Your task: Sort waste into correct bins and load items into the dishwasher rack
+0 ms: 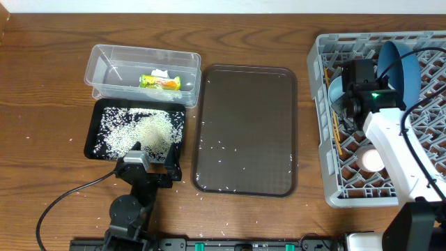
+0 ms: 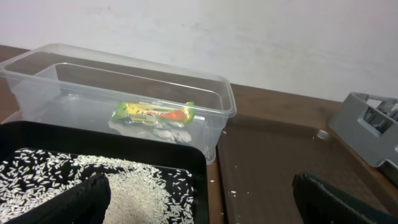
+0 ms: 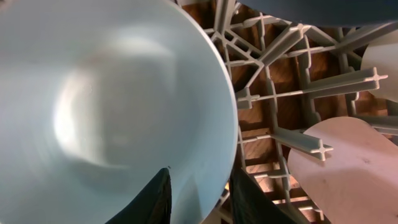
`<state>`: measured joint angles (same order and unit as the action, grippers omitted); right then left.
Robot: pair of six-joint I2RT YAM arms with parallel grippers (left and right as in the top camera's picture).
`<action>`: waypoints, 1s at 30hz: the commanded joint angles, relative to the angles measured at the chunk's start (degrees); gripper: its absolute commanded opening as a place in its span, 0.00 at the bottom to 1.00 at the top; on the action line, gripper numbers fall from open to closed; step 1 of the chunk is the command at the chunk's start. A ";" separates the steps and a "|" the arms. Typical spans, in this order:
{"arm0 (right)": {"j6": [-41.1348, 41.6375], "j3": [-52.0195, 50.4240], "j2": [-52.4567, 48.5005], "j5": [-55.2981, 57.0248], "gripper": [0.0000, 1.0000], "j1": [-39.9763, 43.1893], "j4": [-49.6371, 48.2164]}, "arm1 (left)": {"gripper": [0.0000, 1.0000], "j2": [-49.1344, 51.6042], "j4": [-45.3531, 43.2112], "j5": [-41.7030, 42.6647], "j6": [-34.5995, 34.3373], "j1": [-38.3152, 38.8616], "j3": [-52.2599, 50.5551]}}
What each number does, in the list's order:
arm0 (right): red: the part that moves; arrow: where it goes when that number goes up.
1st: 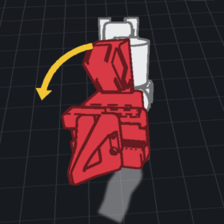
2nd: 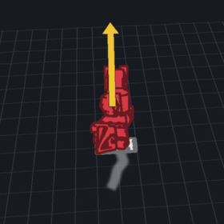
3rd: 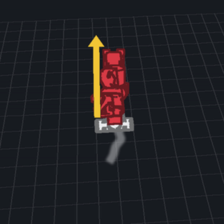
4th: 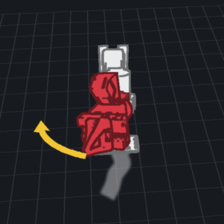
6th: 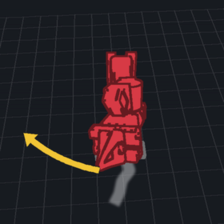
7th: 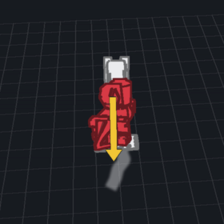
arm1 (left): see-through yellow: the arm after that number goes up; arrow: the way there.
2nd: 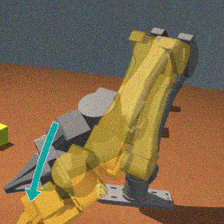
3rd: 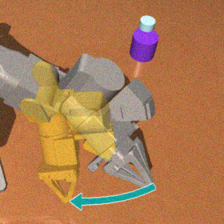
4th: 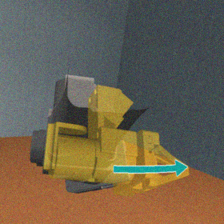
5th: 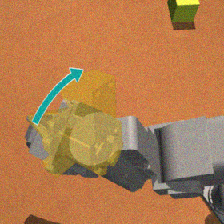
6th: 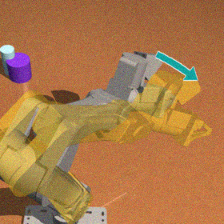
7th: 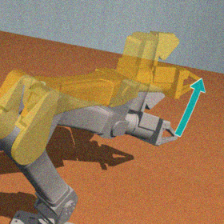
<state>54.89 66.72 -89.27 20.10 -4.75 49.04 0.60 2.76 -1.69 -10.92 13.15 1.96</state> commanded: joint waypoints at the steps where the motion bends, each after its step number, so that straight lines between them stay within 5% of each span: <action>1: 0.85 0.61 -2.62 0.44 0.29 -0.48 0.50 | 0.96 -0.37 1.16 -0.31 -0.50 -0.33 -1.73; 5: 0.85 0.61 -3.76 0.17 0.01 -0.48 0.87 | 0.96 -0.37 1.16 -0.31 -0.50 -0.33 -1.73; 14: -0.09 0.72 0.52 2.99 0.01 -0.52 0.68 | 0.96 -0.37 1.16 -0.31 -0.50 -0.33 -1.73; 30: -19.50 0.81 11.47 19.28 0.01 -0.66 0.02 | 0.96 -0.37 1.16 -0.31 -0.50 -0.33 -1.73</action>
<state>41.39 67.44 -77.97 33.54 -4.75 49.04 0.60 2.76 -1.69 -10.92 13.15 1.96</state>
